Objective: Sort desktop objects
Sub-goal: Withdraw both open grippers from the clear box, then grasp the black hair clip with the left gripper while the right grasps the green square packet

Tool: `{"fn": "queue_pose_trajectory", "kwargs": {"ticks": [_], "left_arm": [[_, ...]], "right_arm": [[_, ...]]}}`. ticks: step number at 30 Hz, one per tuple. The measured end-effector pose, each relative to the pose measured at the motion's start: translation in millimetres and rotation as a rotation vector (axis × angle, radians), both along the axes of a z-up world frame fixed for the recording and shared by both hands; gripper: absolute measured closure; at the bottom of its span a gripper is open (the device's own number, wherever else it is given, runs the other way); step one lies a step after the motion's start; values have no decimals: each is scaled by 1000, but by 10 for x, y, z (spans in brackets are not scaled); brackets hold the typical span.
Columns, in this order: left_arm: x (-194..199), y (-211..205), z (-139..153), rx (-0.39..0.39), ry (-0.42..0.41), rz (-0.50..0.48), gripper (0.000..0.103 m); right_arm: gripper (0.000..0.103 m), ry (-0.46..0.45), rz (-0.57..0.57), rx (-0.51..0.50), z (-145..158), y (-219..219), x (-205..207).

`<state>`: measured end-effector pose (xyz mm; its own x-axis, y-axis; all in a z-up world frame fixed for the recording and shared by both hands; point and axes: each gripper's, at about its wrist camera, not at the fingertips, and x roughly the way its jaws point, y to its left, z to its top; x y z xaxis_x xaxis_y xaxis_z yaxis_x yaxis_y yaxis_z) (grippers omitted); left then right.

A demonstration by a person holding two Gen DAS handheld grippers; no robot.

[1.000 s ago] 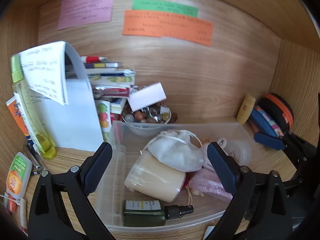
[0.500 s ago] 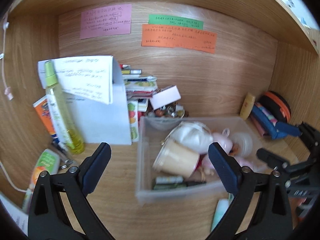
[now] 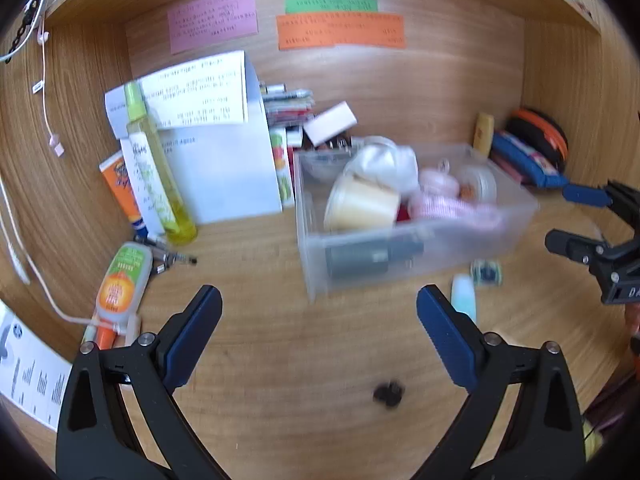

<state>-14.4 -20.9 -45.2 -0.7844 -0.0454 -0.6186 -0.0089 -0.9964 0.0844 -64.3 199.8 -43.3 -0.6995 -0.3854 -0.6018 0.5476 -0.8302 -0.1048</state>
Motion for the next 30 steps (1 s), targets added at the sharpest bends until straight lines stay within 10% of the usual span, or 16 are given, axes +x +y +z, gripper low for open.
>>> {"fn": "queue_pose_trajectory", "kwargs": {"ticks": [6,15,30], "left_arm": [[205,23,-237,14,-53,-31,4],[299,80,-454,35,-90,-84,34],[206,128,-661,90,-167,-166,70]], "right_arm": [[16,-73,12,51,-292,-41,13],[20,-170,9,42,-506,-92,-148],[62,-232,74,131,-679,-353,-296]]}}
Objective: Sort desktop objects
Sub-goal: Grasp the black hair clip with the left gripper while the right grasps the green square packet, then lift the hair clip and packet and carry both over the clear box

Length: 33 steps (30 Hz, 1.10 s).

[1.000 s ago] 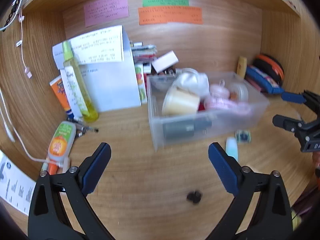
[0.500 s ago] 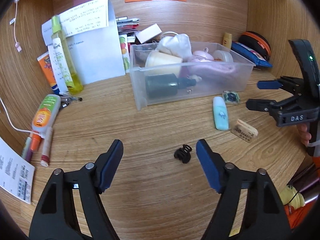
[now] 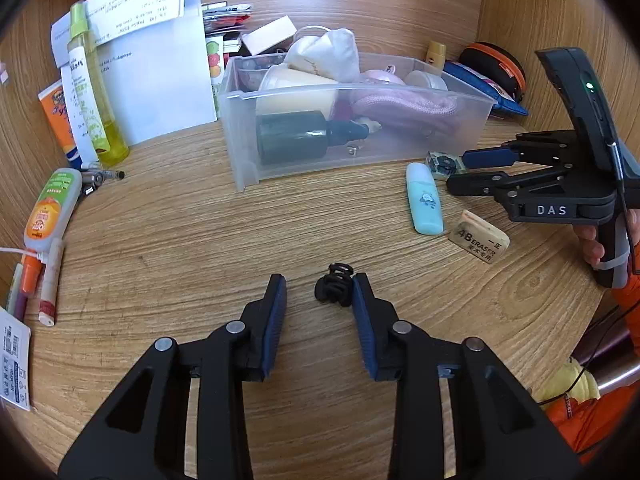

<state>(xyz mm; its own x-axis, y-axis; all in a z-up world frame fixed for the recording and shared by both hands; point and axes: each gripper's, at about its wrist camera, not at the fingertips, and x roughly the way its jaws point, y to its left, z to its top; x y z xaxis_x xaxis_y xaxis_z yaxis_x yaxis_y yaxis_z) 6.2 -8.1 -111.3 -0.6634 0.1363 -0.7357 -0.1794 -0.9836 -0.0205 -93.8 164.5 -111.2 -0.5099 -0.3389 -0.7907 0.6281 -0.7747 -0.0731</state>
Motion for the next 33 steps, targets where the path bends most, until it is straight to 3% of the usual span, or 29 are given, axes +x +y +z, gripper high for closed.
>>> {"fn": "queue_pose_trajectory", "kwargs": {"ticks": [9,11,17,20,33], "left_arm": [[-10,72,0,-6,12,-17,82],[-7,65,3,-7,15,-20,83],[-3,10,8,-1,33,6,85],[7,-21,37,3,49,20,85],[-28,-138,384,60,147,80,85]], "right_arm": [[62,20,29,33,9,-114,-63],[71,45,36,45,8,-139,-53],[80,37,78,35,9,-166,-35],[80,8,88,0,39,-128,-20],[80,67,70,-113,457,85,151]]}}
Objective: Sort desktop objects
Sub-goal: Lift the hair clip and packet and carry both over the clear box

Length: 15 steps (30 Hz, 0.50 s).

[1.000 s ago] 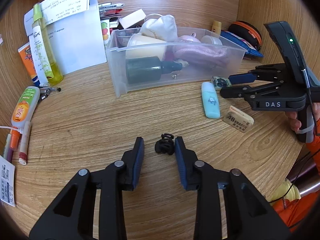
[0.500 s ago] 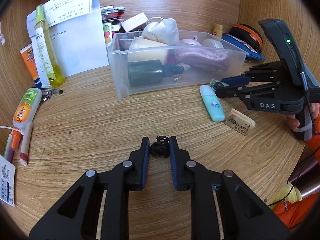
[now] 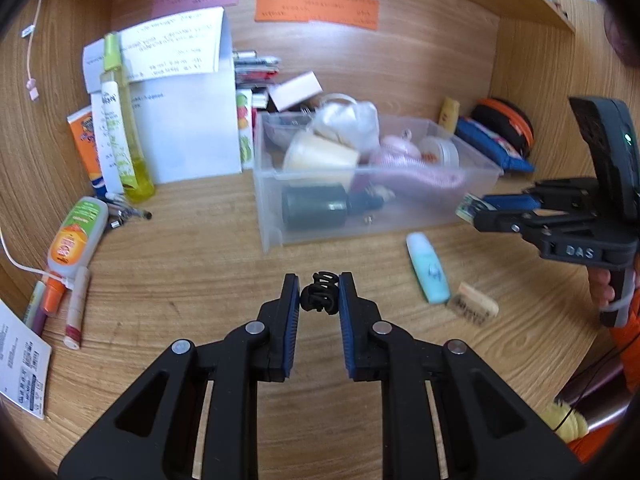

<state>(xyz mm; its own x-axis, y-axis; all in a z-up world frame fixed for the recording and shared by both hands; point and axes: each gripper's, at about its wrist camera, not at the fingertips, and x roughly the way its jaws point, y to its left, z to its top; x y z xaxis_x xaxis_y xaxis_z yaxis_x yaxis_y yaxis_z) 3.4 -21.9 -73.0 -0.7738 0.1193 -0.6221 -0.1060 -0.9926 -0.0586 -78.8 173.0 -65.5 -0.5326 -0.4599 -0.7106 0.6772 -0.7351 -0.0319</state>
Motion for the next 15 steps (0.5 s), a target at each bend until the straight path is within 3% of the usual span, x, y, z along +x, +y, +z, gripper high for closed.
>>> {"fn": "queue_pose_trajectory", "kwargs": {"ticks": [15], "left_arm": [[-240,-71,442,-10,127,48,85]], "right_arm": [[80,98,-26,-115,490,188,-202]]}}
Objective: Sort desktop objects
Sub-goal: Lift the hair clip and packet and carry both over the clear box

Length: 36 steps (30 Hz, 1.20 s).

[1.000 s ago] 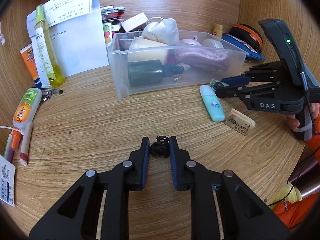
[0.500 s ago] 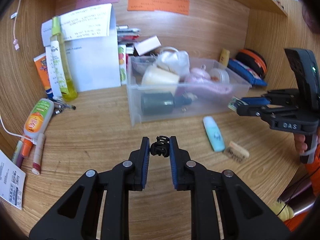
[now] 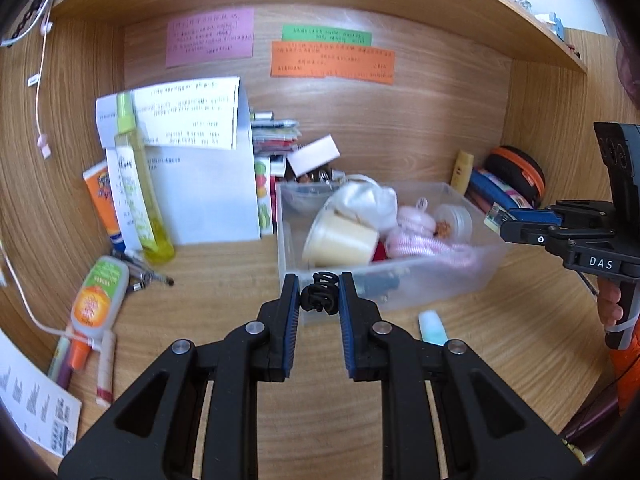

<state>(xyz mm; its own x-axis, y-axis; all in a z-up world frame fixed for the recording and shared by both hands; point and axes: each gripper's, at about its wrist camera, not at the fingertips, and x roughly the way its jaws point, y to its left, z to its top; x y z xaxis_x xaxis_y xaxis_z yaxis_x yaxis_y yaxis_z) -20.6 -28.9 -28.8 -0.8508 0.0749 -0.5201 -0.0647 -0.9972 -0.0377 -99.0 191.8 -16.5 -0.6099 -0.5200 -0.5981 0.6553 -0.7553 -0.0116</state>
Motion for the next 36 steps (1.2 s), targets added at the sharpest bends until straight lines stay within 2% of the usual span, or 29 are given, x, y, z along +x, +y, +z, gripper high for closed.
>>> {"fn": "queue_pose_trajectory", "kwargs": {"ticks": [8,12,16,22,30,36], "left_arm": [[-273,-38,183,25,44,6,85],[-419,-19,212,26,56,22,85],[-598,4,139,54,27,16,85],[-834,99,-59,20,-30,11,85],[-921,151,-233,-12,-83,2,85],[-957,150,-280,-7,-107,-5,85]], "right_arm": [[80,31,-16,-45,185,-102,-266],[80,21,-28,-52,153,-196,-393],[80,-16,-42,-46,14,-213,-492],[80,-53,-59,-11,-166,-228,-608],[80,-81,-96,28,-324,-249,-694],[80,-81,-110,70,-411,-312,-697]]}}
